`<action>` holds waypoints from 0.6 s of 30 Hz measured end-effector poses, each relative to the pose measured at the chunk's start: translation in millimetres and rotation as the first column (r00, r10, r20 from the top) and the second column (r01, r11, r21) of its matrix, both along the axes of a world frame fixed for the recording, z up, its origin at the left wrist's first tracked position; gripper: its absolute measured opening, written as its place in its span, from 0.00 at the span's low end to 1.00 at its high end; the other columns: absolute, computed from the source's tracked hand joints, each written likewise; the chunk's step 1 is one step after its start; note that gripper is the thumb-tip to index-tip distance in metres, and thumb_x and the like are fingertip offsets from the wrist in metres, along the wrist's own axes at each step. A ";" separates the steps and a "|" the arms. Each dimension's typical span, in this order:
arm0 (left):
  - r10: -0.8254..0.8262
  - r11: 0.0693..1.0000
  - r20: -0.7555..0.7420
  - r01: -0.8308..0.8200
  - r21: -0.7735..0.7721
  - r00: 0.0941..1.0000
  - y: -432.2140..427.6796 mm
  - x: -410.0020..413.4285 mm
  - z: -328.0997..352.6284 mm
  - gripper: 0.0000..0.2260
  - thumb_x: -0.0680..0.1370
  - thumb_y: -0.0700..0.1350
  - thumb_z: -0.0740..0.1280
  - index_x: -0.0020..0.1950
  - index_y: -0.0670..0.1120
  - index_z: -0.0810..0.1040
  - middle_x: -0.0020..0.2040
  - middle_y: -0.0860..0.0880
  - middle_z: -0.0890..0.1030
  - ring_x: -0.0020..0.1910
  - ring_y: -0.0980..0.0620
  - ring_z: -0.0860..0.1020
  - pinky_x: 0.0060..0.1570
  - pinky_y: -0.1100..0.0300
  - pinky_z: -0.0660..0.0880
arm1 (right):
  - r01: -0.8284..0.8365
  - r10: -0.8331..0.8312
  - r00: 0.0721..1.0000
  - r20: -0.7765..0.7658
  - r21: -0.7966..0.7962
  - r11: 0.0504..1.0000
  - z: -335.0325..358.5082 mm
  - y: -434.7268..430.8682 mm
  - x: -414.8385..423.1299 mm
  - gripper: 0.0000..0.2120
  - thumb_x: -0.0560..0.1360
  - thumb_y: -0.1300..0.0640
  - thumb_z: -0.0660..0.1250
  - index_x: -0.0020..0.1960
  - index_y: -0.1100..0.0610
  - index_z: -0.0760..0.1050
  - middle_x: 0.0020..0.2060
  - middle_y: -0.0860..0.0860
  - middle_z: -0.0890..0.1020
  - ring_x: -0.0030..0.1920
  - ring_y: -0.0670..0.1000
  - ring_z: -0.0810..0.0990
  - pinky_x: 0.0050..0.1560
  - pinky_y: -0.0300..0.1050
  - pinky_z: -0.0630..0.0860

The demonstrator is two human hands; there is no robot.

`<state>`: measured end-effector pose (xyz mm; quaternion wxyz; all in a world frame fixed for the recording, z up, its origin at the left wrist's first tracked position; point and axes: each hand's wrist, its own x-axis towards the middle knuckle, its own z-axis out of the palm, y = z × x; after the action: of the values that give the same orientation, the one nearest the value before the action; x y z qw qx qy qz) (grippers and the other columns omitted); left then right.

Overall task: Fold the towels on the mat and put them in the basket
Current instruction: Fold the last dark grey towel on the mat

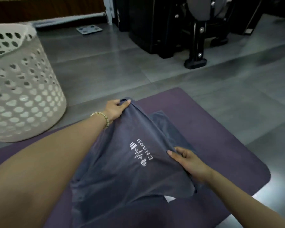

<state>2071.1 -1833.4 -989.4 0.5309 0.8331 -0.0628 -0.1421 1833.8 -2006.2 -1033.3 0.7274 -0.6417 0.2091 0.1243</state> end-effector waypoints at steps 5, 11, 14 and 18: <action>-0.084 0.996 0.073 0.083 0.020 0.994 -96.9 2.6 -19.4 0.09 0.77 0.50 0.67 0.50 0.44 0.79 0.45 0.48 0.77 0.45 0.54 0.74 0.35 0.72 0.69 | 0.120 -0.119 0.993 -0.014 0.151 0.981 -26.0 -51.7 -17.3 0.11 0.78 0.57 0.65 0.53 0.64 0.78 0.47 0.58 0.83 0.45 0.54 0.82 0.45 0.44 0.80; -0.092 0.985 0.045 0.084 0.148 0.995 -140.3 8.7 -59.1 0.18 0.76 0.49 0.68 0.63 0.42 0.76 0.56 0.46 0.80 0.54 0.52 0.76 0.56 0.66 0.68 | 0.218 -0.235 0.972 -0.019 -0.307 0.927 -75.2 -106.5 -28.2 0.05 0.72 0.60 0.72 0.45 0.62 0.80 0.37 0.54 0.84 0.39 0.50 0.83 0.40 0.41 0.79; -0.185 0.928 -0.147 0.222 0.298 0.972 -133.0 9.8 -86.7 0.29 0.76 0.52 0.68 0.73 0.43 0.64 0.69 0.44 0.72 0.67 0.47 0.71 0.68 0.58 0.64 | 0.157 -0.214 0.974 -0.077 -0.449 0.879 -104.2 -114.6 -40.6 0.07 0.69 0.63 0.75 0.43 0.59 0.77 0.32 0.51 0.78 0.34 0.47 0.76 0.39 0.37 0.76; -0.232 0.828 -0.228 0.315 0.464 0.946 -121.2 7.6 -123.9 0.38 0.74 0.58 0.68 0.76 0.41 0.56 0.74 0.44 0.64 0.72 0.44 0.65 0.71 0.53 0.61 | 0.294 -0.342 0.939 0.042 -0.614 0.733 -121.4 -115.4 -46.7 0.14 0.66 0.55 0.78 0.47 0.53 0.76 0.43 0.46 0.78 0.42 0.43 0.76 0.42 0.35 0.73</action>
<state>2078.7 -1954.6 -1113.2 0.2776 0.9088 -0.0999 -0.2952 1787.1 -2121.7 -1154.7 0.4826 -0.7916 0.3711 -0.0527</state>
